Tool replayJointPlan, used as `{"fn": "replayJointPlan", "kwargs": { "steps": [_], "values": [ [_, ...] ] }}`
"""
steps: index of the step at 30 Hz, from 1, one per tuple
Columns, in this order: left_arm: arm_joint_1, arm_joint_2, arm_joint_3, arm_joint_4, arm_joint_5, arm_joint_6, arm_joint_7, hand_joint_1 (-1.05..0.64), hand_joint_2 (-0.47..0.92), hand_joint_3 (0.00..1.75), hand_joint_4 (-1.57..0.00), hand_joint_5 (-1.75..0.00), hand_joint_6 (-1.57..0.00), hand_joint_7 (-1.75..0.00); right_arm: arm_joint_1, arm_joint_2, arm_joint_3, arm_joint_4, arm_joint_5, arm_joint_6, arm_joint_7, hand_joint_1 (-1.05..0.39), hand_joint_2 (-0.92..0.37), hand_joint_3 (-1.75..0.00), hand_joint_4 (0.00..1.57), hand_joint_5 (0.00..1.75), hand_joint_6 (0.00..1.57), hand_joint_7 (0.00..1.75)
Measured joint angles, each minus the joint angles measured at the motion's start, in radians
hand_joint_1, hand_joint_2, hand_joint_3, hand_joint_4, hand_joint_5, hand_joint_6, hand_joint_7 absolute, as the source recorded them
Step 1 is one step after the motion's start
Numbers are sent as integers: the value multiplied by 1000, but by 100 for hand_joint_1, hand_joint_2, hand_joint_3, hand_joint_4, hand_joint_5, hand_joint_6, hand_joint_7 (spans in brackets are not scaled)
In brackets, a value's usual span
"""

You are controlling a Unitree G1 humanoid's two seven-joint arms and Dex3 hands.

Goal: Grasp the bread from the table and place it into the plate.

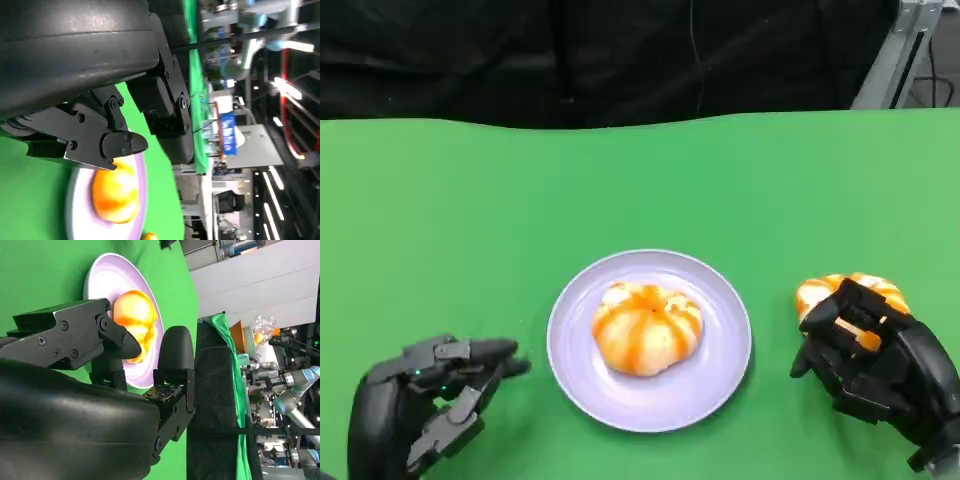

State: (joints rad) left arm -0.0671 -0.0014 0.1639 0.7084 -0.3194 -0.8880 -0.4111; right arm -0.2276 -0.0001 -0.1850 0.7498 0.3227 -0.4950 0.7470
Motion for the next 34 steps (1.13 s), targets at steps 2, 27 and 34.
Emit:
{"fn": "replayJointPlan", "kwargs": {
  "steps": [2,27,34],
  "values": [
    [-6,-1,6,18,8,1,11,10,90,55,-86,-118,-105,-89,0,0,0,0,0,0,-1,7,-74,-88,48,175,46,144],
    [-7,-5,26,15,117,14,115,0,92,54,-75,-147,-88,-126,6,0,2,-40,0,23,-11,9,-79,-85,45,175,45,141],
    [-3,-3,26,-10,130,14,134,1,92,53,-76,-143,-89,-122,7,0,1,-53,1,38,-13,11,-81,-79,43,175,45,140]
  ]
}}
